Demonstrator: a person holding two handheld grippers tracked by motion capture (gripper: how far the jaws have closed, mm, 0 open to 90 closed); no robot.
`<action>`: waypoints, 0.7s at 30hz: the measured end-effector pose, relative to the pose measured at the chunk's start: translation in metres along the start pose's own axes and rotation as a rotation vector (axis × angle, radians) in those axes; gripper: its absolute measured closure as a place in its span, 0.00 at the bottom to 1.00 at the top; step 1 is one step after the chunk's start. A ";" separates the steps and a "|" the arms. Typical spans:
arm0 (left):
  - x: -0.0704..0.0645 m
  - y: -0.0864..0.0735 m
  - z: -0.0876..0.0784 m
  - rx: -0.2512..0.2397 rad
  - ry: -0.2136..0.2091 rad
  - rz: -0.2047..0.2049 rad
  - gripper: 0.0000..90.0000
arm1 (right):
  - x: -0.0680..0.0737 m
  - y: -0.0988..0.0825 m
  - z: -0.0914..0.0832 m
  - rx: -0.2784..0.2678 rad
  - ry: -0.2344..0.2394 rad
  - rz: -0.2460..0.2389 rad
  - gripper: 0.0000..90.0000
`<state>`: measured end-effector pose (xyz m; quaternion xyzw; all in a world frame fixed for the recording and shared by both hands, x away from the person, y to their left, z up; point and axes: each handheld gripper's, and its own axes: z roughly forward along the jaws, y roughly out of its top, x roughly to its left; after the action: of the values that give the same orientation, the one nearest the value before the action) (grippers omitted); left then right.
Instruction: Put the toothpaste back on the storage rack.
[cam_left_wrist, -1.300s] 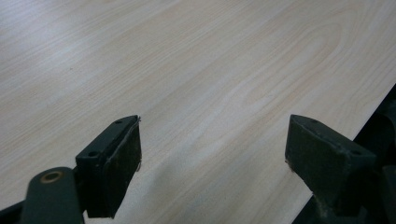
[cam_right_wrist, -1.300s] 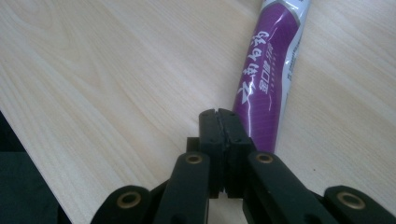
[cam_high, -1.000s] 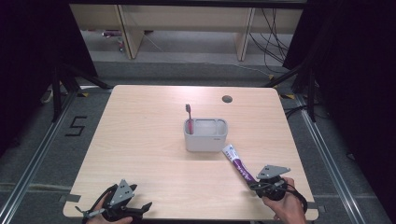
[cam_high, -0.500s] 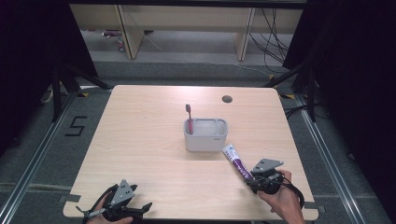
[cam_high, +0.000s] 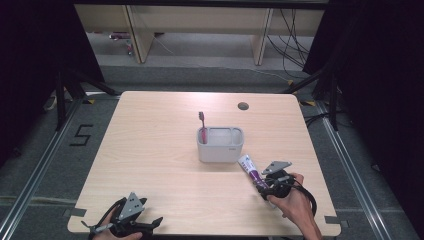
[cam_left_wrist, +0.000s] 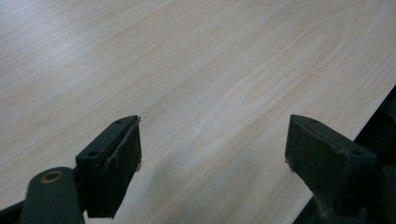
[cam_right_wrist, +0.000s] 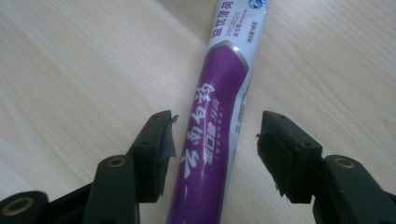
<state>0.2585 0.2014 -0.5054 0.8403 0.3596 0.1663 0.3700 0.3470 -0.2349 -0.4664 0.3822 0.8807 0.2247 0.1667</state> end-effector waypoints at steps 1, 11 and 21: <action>0.000 0.000 -0.001 0.002 -0.007 0.000 0.20 | -0.001 0.002 0.002 0.002 -0.007 -0.015 0.50; -0.001 0.000 -0.001 -0.009 -0.020 -0.015 0.20 | 0.002 0.017 0.017 0.063 -0.029 -0.027 0.49; -0.001 0.000 -0.001 -0.008 -0.023 -0.009 0.20 | 0.000 0.022 0.028 0.108 -0.028 0.008 0.53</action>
<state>0.2575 0.2012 -0.5045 0.8390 0.3586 0.1565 0.3781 0.3730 -0.2142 -0.4786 0.3974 0.8876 0.1720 0.1571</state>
